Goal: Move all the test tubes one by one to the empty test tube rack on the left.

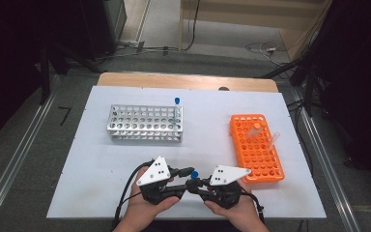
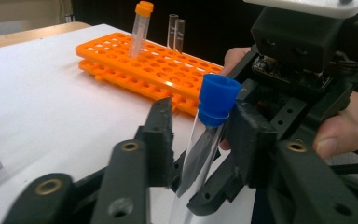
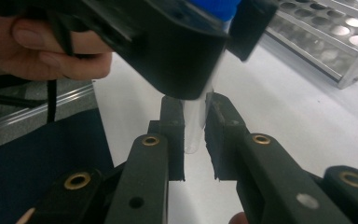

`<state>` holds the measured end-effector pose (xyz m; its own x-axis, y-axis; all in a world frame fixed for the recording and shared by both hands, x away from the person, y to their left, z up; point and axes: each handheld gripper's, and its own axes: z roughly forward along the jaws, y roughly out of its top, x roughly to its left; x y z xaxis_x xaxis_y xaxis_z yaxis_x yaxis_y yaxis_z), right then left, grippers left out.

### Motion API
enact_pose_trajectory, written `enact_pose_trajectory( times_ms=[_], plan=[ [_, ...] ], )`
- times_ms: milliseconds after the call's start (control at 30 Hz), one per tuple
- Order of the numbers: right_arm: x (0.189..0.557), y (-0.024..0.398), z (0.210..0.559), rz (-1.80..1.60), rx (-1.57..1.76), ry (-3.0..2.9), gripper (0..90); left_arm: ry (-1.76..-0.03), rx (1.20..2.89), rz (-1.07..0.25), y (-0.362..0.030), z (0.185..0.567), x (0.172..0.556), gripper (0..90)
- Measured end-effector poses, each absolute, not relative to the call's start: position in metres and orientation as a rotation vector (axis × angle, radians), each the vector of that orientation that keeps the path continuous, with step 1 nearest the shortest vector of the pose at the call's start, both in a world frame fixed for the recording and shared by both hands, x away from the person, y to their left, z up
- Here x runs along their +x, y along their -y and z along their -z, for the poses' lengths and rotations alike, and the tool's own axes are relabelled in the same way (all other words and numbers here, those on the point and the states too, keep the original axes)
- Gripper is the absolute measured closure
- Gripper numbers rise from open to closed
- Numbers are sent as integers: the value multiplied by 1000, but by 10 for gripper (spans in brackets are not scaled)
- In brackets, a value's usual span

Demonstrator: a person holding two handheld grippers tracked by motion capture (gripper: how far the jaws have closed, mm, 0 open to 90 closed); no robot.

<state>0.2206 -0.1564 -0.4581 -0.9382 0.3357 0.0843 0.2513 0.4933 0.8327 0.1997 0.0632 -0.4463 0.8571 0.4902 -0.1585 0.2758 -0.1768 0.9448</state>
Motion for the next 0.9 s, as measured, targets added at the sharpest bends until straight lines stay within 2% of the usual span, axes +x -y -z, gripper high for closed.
enact_pose_trajectory(
  times_ms=[133,433,700,900],
  plan=[
    [221,157,458,-1449,510,-2647,757,-565,1785,-228,-62,446,198,737],
    [222,161,457,-1490,519,-2639,740,-572,1763,-261,-67,443,198,769],
    [225,184,454,-1537,560,-2575,560,-633,1735,-288,-80,441,202,770],
    [231,213,448,-1576,634,-2487,485,-668,1722,-301,-89,441,206,770]
  ],
)
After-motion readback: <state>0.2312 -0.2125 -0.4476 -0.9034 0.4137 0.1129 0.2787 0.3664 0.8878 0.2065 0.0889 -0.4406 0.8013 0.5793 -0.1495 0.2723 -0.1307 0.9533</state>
